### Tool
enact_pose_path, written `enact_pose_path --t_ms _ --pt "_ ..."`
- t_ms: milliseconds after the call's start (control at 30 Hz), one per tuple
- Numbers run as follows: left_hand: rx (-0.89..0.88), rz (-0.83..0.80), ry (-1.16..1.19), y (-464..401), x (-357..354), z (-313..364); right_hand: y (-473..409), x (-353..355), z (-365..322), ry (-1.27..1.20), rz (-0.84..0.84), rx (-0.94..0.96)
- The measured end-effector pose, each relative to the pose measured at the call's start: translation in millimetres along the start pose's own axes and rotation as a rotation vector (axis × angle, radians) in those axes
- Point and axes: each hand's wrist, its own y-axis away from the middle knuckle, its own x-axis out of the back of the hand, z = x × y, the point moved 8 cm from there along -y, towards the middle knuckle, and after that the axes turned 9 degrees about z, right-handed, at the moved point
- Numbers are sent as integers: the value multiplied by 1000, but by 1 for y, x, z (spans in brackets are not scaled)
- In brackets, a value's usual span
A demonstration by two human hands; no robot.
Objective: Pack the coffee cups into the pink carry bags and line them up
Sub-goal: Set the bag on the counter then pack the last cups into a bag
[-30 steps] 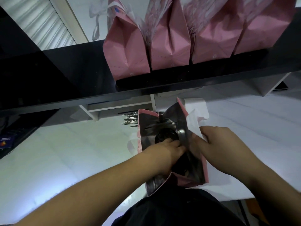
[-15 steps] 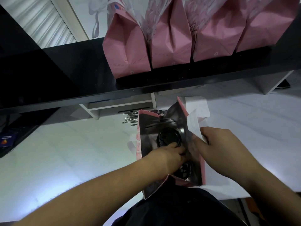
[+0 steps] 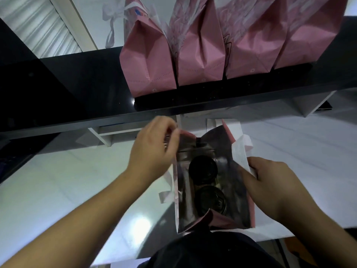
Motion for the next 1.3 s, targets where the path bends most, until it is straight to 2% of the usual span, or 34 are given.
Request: enact_pose_path --t_ms 33,100,200,300,400,700,833,933,1200,1300 --pt "117 -14 -45 4 -3 -34 1 0 2 8 -5 -14" --pt "266 -177 -203 23 -26 -97 3 1 1 -13 23 3" --pt "298 -491 -377 54 -71 -156 8 6 -7 -64 87 96" --pt "327 -637 -411 69 -103 -179 9 6 -12 -28 84 91" --pt "334 -653 -382 69 -131 -184 9 5 -13 21 46 27" --pt "134 -595 -447 69 -164 -180 16 2 -6 107 34 -105" --pt "111 -566 -429 72 -162 -186 16 4 -11 120 49 -131" --pt "191 -537 -370 69 -161 -194 15 4 -14 137 47 -151" --pt "160 -603 -380 71 -165 -204 14 4 -18 117 47 -161" --pt "154 -734 -374 73 -169 -201 15 2 -17 115 51 -160"
